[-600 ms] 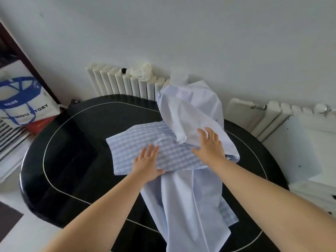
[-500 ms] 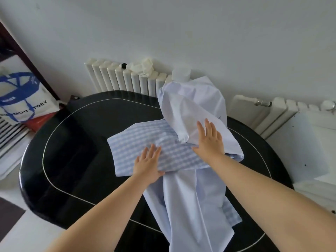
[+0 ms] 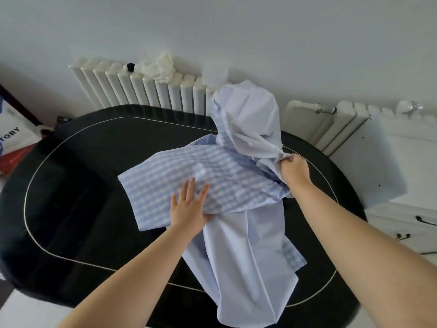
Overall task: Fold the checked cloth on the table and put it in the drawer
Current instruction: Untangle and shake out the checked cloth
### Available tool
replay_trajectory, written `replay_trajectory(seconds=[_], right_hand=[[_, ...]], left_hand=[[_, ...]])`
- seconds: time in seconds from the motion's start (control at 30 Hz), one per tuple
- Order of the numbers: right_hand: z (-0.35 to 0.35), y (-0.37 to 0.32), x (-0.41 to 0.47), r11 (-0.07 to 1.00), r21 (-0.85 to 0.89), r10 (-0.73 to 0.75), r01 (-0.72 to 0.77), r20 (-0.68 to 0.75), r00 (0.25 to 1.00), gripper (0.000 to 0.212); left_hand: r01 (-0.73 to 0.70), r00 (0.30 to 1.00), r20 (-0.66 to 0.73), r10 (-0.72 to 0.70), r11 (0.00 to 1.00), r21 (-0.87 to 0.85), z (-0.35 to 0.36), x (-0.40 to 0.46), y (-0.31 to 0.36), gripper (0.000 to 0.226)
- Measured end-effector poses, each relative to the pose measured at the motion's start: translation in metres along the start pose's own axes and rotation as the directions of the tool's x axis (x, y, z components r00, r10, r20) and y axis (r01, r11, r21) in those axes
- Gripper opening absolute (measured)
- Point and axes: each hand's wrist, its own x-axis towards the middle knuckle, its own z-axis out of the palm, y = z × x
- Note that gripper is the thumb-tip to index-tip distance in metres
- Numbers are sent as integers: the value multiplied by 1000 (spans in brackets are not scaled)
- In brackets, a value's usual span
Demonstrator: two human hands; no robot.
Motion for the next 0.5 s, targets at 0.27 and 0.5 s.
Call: replay_trajectory(seconds=[0.27,0.5], right_hand=[[-55,62,-26,815,526,366,-243,-142,920,41],[-126,125,-79,694,649,488,-310,-108,866,37]], left_hand=[[-57,992,-121,29,972,-228,-2,-9,15,44],[-132,982,-184,43,852,-506,-15,-42,85,37]])
